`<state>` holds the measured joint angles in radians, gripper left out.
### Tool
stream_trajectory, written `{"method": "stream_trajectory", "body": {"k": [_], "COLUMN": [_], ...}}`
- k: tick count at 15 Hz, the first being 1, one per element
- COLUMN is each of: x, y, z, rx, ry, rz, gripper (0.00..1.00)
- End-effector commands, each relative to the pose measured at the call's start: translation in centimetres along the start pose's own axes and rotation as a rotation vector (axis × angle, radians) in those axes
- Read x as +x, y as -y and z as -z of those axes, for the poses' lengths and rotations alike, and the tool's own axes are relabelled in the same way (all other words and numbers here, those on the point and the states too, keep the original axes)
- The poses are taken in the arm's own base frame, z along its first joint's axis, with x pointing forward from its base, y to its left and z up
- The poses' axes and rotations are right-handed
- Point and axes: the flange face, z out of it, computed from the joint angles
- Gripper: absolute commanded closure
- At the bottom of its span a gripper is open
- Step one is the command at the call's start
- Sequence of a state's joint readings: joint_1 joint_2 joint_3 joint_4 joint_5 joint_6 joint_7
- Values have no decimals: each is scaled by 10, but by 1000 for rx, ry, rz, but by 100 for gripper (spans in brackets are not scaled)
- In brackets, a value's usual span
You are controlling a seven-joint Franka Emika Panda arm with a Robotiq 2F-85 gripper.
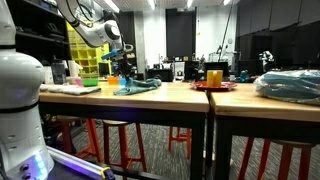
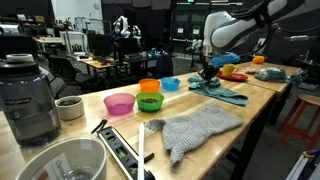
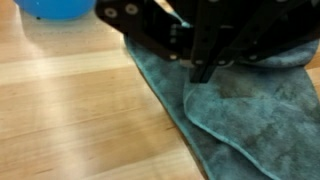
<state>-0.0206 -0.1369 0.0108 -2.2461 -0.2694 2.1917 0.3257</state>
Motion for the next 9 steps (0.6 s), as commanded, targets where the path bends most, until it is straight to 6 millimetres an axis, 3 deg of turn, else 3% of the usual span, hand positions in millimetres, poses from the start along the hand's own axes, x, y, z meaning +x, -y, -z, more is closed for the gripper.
{"method": "stream_trajectory", "body": {"k": [1, 9], "x": [-26, -40], "y": [-31, -131], "z": [26, 81], "rx": [18, 254], "ry": [-17, -17], "rz": [-9, 18], "gripper": [100, 100]}}
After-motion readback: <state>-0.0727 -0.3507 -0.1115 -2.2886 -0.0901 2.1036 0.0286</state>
